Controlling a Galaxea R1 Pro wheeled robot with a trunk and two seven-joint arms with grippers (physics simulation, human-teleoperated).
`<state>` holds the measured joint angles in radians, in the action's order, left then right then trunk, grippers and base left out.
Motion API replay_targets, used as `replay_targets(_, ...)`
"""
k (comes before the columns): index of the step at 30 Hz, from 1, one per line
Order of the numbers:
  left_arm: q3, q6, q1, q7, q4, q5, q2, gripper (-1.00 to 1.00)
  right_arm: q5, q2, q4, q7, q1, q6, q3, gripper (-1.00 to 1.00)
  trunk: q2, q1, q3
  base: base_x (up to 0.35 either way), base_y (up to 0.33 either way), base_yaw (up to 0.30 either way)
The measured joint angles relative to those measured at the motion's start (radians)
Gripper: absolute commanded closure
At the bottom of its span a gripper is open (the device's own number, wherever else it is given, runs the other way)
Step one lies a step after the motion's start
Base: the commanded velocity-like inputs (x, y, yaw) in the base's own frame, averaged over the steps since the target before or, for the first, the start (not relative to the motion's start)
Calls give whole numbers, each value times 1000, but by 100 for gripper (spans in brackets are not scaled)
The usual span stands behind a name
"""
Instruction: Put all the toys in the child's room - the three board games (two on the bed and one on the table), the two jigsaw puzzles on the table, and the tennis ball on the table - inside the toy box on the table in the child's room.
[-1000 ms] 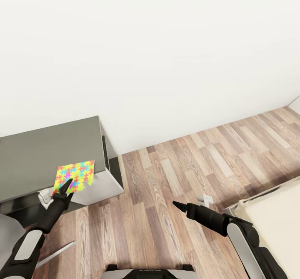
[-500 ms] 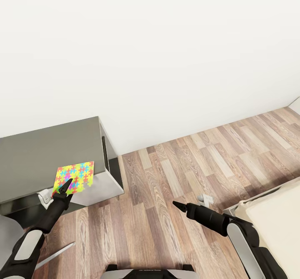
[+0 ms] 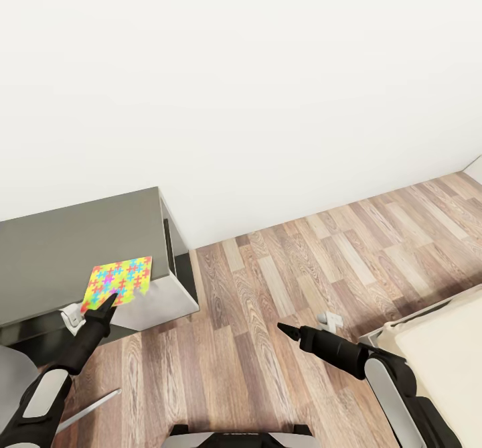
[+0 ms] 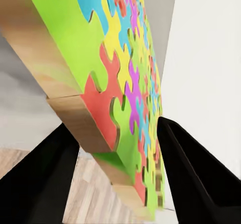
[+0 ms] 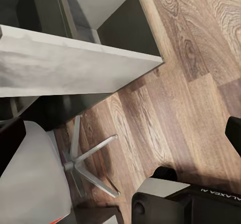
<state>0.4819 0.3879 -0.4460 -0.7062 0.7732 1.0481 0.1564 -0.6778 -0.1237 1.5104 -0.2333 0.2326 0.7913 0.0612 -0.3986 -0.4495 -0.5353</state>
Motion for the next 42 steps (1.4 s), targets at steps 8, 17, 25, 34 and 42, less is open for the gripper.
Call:
replay_targets(8, 0, 2, 0, -2, 1, 0, 0, 100, 1, 0, 1, 0, 0, 0, 1, -100, 0, 0, 3, 0, 0, 0)
replay_targets(17, 2, 84, 0, -3, 17, -7, 2, 100, 1, -3, 5, -1, 0, 0, 3, -100, 0, 0, 17, 0, 0, 0)
replay_targets(25, 4, 309, 0, 2, 202, -5, 73, 100, 1, -8, 6, -1, 0, 0, 2, -100, 0, 0, 30, 0, 0, 0)
replay_targets(34, 3, 487, -2, 12, 349, -6, 145, 100, 1, -10, 6, -1, 0, 0, 2, -100, 0, 0, 45, 0, 0, 0)
replay_targets(42, -20, 639, -44, 22, 439, -6, 234, 100, 1, -13, 8, -2, 0, 0, 2, -100, 0, 0, 58, 0, 0, 0)
